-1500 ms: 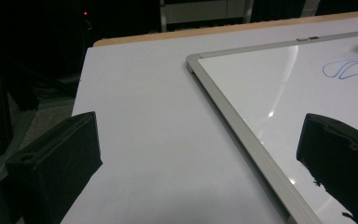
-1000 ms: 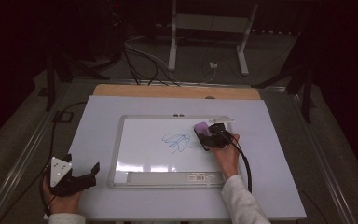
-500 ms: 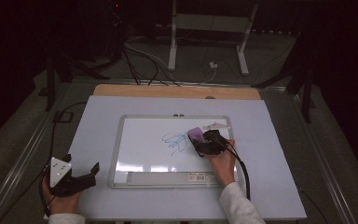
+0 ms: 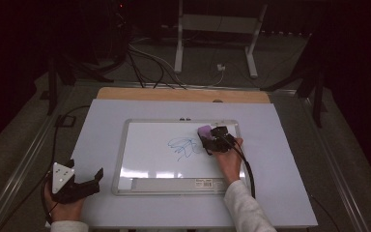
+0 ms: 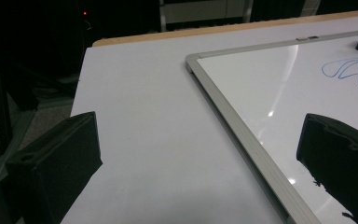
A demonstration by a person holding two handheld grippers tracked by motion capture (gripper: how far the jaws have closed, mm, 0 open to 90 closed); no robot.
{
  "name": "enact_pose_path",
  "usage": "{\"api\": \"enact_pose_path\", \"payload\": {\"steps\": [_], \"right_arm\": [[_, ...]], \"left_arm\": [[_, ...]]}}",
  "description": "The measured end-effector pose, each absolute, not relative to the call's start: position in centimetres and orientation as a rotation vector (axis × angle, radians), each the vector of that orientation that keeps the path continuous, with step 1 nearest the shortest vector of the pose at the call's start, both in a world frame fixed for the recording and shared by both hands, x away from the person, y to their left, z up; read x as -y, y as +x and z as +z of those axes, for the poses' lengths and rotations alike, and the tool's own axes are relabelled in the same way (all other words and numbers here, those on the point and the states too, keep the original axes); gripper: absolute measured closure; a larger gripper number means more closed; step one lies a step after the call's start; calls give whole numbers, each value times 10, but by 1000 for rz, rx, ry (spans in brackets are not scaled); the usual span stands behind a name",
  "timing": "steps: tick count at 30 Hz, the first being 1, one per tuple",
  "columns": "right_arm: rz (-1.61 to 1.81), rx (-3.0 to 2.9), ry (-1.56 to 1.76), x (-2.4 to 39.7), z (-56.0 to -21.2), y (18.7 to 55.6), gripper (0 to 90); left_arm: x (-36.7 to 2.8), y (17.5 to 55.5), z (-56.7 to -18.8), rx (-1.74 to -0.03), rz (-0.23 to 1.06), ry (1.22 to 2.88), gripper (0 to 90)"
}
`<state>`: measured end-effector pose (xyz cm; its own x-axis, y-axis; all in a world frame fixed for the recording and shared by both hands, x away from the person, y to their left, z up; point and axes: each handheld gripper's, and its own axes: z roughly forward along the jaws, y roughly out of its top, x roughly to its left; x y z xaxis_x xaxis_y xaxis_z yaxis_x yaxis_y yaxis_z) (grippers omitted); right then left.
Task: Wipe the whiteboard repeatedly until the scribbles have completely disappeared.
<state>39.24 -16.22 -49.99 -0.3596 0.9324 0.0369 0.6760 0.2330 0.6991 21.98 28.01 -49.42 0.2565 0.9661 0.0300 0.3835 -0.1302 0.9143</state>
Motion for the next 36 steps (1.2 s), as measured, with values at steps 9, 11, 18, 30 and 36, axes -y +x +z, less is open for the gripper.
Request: {"api": "enact_pose_path", "payload": {"steps": [9,11,18,30,36], "right_arm": [[933,-2150,1445,147,-501,385,417],[938,-2159,1433,143,-502,383,417],[965,-2211,1370,130,-502,372,417],[911,-2179,1395,128,-502,392,415],[862,-2152,1398,123,-503,398,412]], "left_arm": [[-280,220,-494,-1259,859,1673,5],[-279,220,-494,-1259,859,1672,5],[-279,220,-494,-1259,859,1672,5],[-281,219,-494,-1264,859,1664,5],[-281,219,-493,-1262,860,1662,5]]}}
